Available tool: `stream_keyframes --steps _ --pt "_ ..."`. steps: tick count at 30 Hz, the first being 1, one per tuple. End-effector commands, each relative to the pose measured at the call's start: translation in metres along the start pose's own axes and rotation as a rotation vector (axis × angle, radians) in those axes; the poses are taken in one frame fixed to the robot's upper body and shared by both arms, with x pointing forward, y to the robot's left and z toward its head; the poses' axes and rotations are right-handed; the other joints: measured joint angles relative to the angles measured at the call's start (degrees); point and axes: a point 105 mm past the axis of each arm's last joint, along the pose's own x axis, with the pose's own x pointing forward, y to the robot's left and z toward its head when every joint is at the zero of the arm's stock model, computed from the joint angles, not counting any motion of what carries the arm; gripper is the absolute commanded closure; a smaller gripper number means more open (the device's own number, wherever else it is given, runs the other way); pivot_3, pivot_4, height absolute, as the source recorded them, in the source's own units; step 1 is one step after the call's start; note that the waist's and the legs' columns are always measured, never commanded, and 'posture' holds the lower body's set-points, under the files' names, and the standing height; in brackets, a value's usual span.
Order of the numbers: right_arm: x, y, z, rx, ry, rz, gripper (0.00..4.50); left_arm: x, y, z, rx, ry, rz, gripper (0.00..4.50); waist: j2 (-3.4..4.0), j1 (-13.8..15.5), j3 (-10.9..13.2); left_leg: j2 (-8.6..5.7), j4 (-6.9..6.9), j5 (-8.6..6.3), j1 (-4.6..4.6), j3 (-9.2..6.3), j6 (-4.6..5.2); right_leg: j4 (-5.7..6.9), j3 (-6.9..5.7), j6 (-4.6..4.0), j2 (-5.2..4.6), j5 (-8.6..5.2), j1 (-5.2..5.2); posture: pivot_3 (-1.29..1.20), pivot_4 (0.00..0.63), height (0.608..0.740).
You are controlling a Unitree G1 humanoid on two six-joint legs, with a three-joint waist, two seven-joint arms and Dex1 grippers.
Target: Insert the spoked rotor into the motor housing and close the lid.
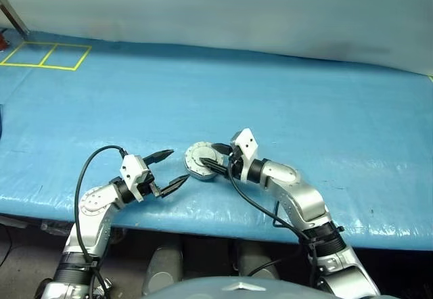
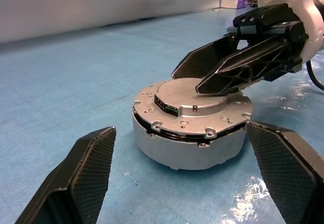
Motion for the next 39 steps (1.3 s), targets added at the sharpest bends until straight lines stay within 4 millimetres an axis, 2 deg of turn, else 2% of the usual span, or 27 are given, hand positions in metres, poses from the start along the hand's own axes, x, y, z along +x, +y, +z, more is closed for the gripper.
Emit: stream_keyframes --steps 1,6,10,13,15,16,24,39 --pt "0.002 0.003 0.001 -0.045 0.003 -0.003 0.05 0.001 0.000 0.005 0.031 -0.014 -0.007 0.00 0.00 0.06 0.00 0.00 0.00 0.00 0.00 0.01 0.00 -0.01 0.00 0.00 0.00 0.00 0.01 0.00 0.150 0.740" --pt "0.004 0.008 -0.003 -0.064 0.017 0.017 0.05 0.000 0.001 0.004 0.032 -0.011 0.001 0.00 0.00 0.06 0.00 0.00 0.03 0.00 0.00 0.01 0.00 0.00 0.00 0.00 -0.01 0.00 0.02 0.00 0.150 0.740" --pt "0.005 0.004 -0.010 -0.060 0.046 -0.006 0.05 -0.001 0.002 0.004 0.035 -0.010 0.008 0.00 0.00 0.05 0.00 0.00 0.02 0.00 0.01 0.00 0.00 0.00 0.00 0.00 -0.01 0.00 0.01 0.00 0.150 0.740" --pt "0.006 0.001 -0.012 -0.071 0.059 -0.021 0.66 -0.002 0.002 0.004 0.036 -0.009 0.012 0.00 0.00 0.05 0.00 0.00 0.02 0.00 0.01 0.01 0.00 0.00 0.00 0.00 -0.01 0.00 0.02 0.00 0.150 0.740" --pt "0.007 0.005 -0.008 -0.060 0.038 -0.007 1.33 -0.004 0.003 0.004 0.036 -0.006 0.016 0.00 0.00 0.04 0.00 0.00 0.02 0.00 0.02 0.00 0.00 0.00 0.00 0.00 -0.01 0.00 0.04 0.00 0.150 0.740" --pt "0.008 0.007 -0.006 -0.053 0.028 0.002 1.49 -0.005 0.003 0.003 0.035 -0.004 0.018 0.00 -0.01 0.01 -0.01 0.01 0.02 0.00 0.04 0.01 0.00 0.00 0.00 0.00 -0.01 0.00 0.05 0.00 0.150 0.740" --pt "0.012 0.012 0.002 -0.054 0.029 0.009 1.49 -0.008 0.003 0.001 0.035 0.006 0.028 0.00 -0.01 -0.01 -0.01 0.02 0.00 0.00 0.07 0.02 0.00 -0.01 0.00 -0.01 -0.01 -0.01 0.04 0.00 0.150 0.740" --pt "0.015 0.002 -0.024 -0.069 0.162 -0.091 1.49 -0.008 0.000 -0.001 0.025 0.011 0.030 0.00 -0.02 -0.08 -0.04 0.13 -0.03 -0.04 0.40 0.07 -0.05 0.00 -0.01 -0.05 -0.03 -0.03 -0.01 0.00 0.150 0.740"
